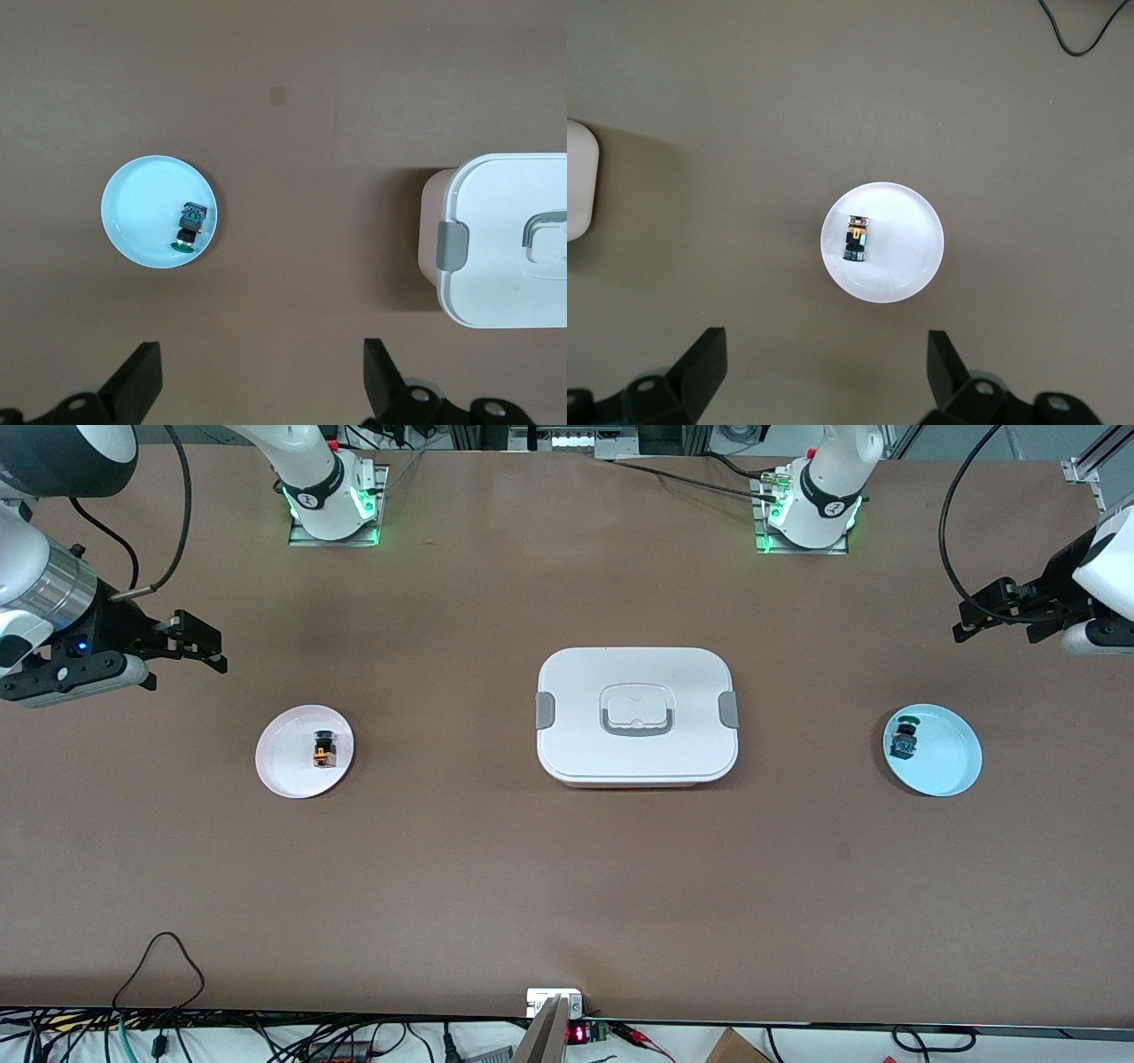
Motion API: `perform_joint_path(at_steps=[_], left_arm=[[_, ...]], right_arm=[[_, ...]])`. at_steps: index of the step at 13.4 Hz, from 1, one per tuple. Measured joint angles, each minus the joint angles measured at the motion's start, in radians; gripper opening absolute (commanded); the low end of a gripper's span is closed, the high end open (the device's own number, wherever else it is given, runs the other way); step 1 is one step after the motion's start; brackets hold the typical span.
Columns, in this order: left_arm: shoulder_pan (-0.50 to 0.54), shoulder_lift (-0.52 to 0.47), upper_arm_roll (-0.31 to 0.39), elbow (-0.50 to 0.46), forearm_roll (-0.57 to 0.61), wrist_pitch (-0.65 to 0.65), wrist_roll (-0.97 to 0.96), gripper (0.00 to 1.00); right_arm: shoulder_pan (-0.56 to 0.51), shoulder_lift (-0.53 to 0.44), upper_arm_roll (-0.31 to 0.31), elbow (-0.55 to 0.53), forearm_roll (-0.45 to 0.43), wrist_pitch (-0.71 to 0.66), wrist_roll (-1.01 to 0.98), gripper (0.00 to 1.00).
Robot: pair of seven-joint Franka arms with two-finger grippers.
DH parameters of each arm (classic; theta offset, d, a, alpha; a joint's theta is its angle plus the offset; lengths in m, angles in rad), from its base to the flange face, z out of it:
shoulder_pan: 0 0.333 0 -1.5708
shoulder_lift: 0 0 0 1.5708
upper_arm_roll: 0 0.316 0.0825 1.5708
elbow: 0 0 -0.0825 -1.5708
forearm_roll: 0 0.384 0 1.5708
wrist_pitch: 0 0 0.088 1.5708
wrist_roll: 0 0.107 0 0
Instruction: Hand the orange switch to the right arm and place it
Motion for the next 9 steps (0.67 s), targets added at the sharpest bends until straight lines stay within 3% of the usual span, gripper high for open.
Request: perform_joint_path(at_steps=[9], left_arm=[[0.0, -0.006, -0.014, 0.0, 0.0, -0.008, -0.001, 1.0]], right_arm=[[-0.033, 0.012, -0.021, 0.042, 0.024, 0.0, 0.0, 1.0]])
